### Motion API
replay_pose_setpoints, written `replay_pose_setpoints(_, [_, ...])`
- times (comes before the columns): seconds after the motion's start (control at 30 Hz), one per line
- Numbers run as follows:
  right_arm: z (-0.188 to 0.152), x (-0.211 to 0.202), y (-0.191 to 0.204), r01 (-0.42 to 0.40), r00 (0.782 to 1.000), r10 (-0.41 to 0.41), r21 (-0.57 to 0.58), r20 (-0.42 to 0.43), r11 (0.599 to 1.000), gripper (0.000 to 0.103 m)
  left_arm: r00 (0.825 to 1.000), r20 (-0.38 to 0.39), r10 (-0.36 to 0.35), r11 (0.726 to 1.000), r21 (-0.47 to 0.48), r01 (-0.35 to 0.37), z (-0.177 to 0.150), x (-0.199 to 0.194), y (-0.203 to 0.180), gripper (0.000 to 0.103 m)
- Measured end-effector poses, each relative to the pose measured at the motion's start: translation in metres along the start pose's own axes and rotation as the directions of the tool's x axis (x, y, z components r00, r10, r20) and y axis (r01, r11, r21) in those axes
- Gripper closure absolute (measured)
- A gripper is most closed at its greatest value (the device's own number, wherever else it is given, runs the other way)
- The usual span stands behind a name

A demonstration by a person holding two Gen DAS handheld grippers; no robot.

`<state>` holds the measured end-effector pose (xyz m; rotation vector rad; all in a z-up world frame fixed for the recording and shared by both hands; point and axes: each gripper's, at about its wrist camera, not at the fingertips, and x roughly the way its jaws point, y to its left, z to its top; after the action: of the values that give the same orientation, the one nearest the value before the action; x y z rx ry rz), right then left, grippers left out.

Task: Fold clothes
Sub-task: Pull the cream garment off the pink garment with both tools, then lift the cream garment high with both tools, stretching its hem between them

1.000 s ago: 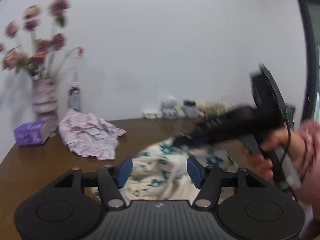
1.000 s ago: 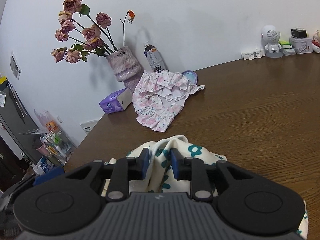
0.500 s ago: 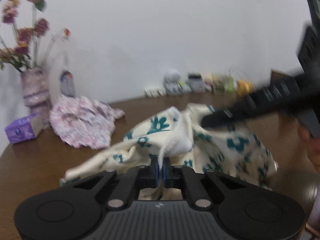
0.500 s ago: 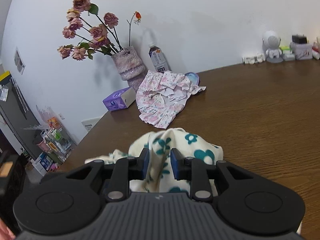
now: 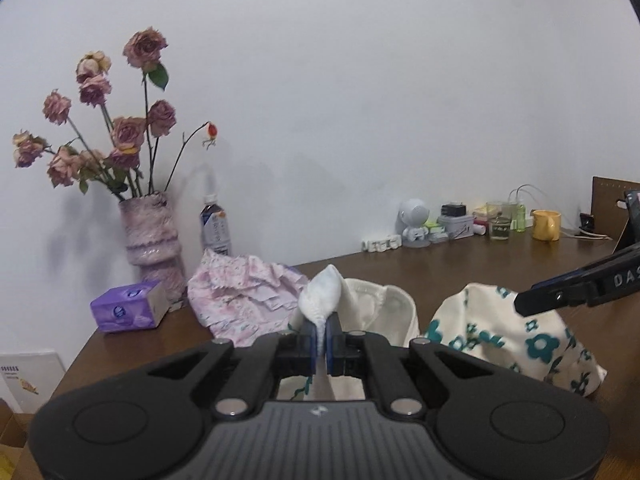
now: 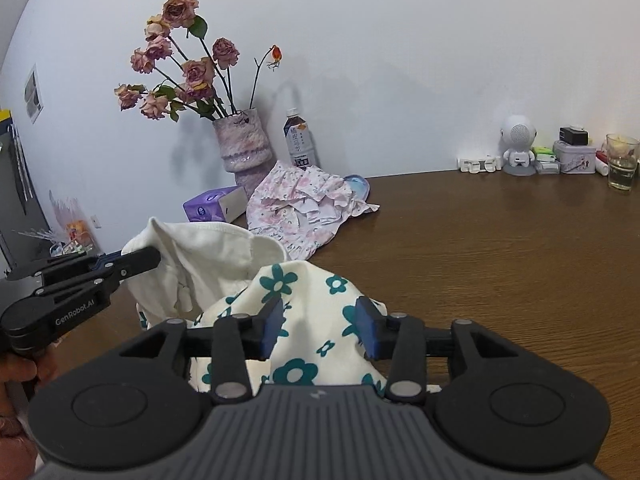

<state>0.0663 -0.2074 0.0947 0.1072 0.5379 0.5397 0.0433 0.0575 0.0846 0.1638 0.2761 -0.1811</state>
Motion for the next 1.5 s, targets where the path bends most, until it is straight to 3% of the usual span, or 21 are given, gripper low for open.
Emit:
replay_pose_setpoints(0.47, [-0.004, 0.005, 0.014, 0.064, 0.998, -0.063, -0.086, 0.011, 0.994, 0.054, 0.999, 0.012, 0.043, 0.999, -0.027, -0.043, -0.012, 0.001, 0.019, 0.100])
replay_pose_setpoints(0.67, [-0.002, 0.016, 0.041, 0.021, 0.999, -0.014, -0.229, 0.035, 0.973, 0.051, 0.997, 0.023, 0.072, 0.997, -0.031, -0.071, -0.014, -0.005, 0.026, 0.100])
replay_pose_setpoints(0.83, [0.012, 0.033, 0.075, 0.043, 0.997, -0.018, -0.366, 0.072, 0.930, 0.049, 0.997, 0.026, 0.077, 0.997, -0.017, -0.077, -0.015, -0.010, 0.029, 0.100])
replay_pose_setpoints(0.97, [0.036, 0.081, 0.095, 0.007, 0.998, -0.031, -0.409, -0.051, 0.912, 0.044, 0.997, 0.028, 0.068, 0.998, 0.008, -0.068, -0.016, -0.014, 0.026, 0.100])
replay_pose_setpoints(1.07, [0.052, 0.126, 0.102, -0.016, 0.980, -0.065, -0.404, -0.186, 0.915, 0.044, 0.998, 0.029, 0.062, 0.997, 0.032, -0.063, -0.016, -0.015, 0.026, 0.100])
replay_pose_setpoints(1.13, [0.059, 0.151, 0.099, -0.025, 0.959, -0.086, -0.384, -0.270, 0.923, 0.056, 0.998, 0.021, 0.066, 0.997, 0.043, -0.067, -0.017, -0.014, 0.027, 0.100])
replay_pose_setpoints(1.17, [0.061, 0.159, 0.097, -0.027, 0.951, -0.089, -0.368, -0.296, 0.929, 0.093, 0.997, 0.013, 0.070, 0.996, 0.048, -0.071, -0.017, -0.012, 0.028, 0.100])
replay_pose_setpoints(1.2, [0.063, 0.162, 0.094, -0.027, 0.948, -0.086, -0.346, -0.306, 0.938, 0.100, 0.997, 0.002, 0.075, 0.996, 0.051, -0.075, -0.017, -0.008, 0.030, 0.100])
replay_pose_setpoints(1.3, [0.078, 0.150, 0.087, -0.009, 0.968, -0.065, -0.293, -0.243, 0.956, 0.100, 0.996, -0.042, 0.082, 0.995, 0.059, -0.079, -0.013, 0.010, 0.034, 0.100])
replay_pose_setpoints(1.4, [0.104, 0.122, 0.076, 0.039, 0.991, -0.066, -0.229, -0.112, 0.973, 0.101, 0.995, -0.075, 0.073, 0.996, 0.051, -0.069, -0.004, 0.034, 0.034, 0.100])
replay_pose_setpoints(1.5, [0.131, 0.088, 0.073, 0.084, 0.996, -0.080, -0.206, 0.027, 0.975, 0.101, 0.995, -0.103, 0.014, 1.000, -0.006, -0.015, 0.009, 0.059, 0.031, 0.092])
